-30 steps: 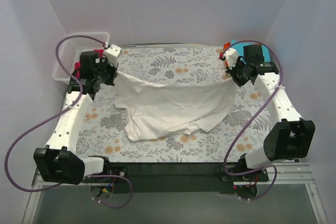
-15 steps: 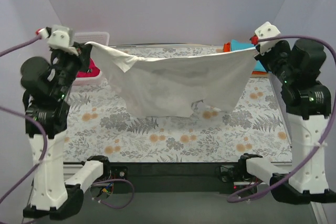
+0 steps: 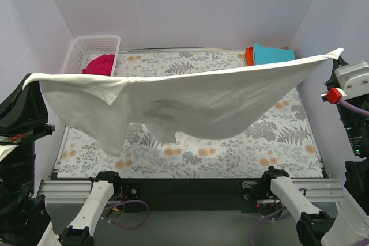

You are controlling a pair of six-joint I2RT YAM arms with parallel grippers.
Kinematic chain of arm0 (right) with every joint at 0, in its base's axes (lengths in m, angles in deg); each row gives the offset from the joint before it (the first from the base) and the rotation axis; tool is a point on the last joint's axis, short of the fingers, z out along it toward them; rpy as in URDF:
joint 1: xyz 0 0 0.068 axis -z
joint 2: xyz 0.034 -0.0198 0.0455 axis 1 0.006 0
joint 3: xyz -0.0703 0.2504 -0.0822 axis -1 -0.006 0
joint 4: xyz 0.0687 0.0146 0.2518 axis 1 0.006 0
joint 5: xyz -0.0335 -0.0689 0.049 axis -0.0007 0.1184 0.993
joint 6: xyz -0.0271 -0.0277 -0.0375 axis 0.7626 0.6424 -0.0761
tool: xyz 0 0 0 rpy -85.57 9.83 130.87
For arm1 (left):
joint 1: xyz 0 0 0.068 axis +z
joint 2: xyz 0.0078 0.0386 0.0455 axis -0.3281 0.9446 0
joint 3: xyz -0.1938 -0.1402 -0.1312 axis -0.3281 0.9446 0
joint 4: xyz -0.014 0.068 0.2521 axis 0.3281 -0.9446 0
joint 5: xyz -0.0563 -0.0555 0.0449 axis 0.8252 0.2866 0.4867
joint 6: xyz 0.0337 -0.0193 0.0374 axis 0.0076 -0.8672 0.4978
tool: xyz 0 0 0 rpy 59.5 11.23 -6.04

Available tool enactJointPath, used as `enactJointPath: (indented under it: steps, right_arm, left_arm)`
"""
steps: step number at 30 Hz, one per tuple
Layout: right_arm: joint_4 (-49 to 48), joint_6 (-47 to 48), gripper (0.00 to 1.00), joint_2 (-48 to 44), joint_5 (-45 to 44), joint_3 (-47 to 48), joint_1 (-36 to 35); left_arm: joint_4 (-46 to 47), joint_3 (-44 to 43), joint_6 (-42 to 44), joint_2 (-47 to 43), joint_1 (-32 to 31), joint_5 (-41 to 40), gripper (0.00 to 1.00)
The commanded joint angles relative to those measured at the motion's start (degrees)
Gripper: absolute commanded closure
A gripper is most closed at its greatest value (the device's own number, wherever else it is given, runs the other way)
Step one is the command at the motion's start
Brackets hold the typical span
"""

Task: Fold and stack the t-shirts
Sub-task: Flatten the tshirt out

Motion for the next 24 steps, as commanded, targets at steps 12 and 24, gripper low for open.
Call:
enactJointPath:
  steps: [12,24]
  right_arm:
    - [-13.0,1.0,0.99,8.1,3.3,-17.0,0.3]
    - [-36.8,2.3,0.99,30.3,4.1,-41.0,-0.2]
  left_arm:
    - [6.2,13.4,5.6,10.6,0.2,0.7,1.0]
    - [30.7,39.9,8.6,33.9,0.2,6.5,1.0]
